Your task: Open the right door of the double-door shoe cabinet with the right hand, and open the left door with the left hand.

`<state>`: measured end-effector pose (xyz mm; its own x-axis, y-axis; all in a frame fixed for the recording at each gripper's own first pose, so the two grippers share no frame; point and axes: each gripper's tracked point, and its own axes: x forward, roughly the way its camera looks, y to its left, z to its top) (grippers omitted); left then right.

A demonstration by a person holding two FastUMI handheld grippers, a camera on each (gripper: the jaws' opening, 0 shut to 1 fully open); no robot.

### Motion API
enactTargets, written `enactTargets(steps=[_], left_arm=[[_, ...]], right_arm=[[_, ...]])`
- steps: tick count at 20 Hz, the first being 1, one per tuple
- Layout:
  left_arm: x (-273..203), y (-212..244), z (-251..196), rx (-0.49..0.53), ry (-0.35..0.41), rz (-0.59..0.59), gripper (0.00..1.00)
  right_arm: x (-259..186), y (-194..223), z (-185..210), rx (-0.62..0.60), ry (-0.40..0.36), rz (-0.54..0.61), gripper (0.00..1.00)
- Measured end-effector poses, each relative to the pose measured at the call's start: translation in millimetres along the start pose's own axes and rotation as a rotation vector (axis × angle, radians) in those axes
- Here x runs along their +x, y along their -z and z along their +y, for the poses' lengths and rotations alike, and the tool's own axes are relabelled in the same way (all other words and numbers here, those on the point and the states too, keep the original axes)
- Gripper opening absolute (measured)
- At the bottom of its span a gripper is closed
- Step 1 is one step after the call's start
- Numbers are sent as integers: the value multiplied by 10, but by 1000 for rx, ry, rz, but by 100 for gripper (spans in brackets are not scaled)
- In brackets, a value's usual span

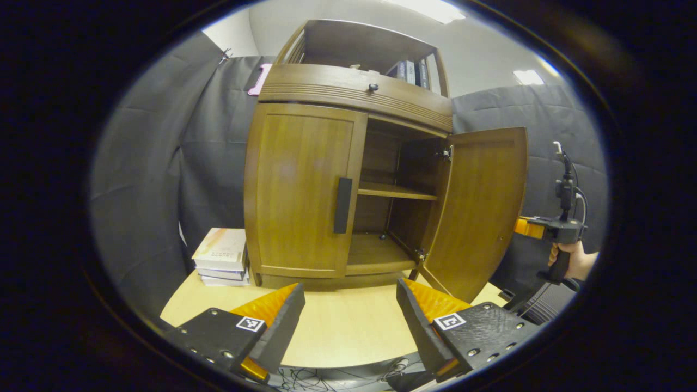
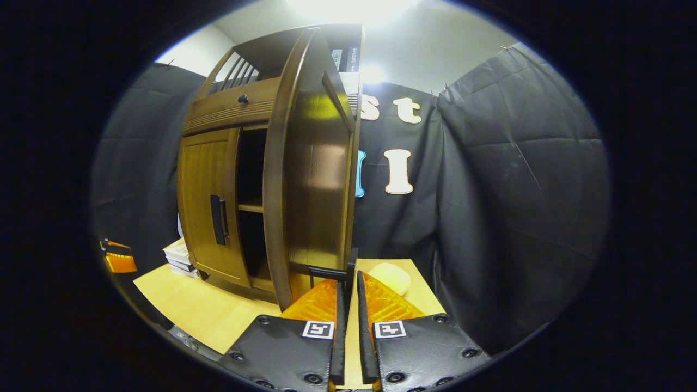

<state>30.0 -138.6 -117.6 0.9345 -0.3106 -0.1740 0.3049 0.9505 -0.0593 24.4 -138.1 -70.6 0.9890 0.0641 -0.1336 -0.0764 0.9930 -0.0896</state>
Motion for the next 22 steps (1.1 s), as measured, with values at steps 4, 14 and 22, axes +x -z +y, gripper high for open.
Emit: enactTargets(steps=[4, 14, 22], left_arm=[[215, -140, -4, -6, -24, -6, 98], [585, -496, 42, 7, -51, -58, 98], [1155, -1141, 15, 131, -52, -162, 98]], right_arm=[[10, 9, -188, 53, -9, 5, 13], [-430, 2, -584, 131, 97, 15, 56], [-1301, -26, -247, 138, 145, -3, 98]])
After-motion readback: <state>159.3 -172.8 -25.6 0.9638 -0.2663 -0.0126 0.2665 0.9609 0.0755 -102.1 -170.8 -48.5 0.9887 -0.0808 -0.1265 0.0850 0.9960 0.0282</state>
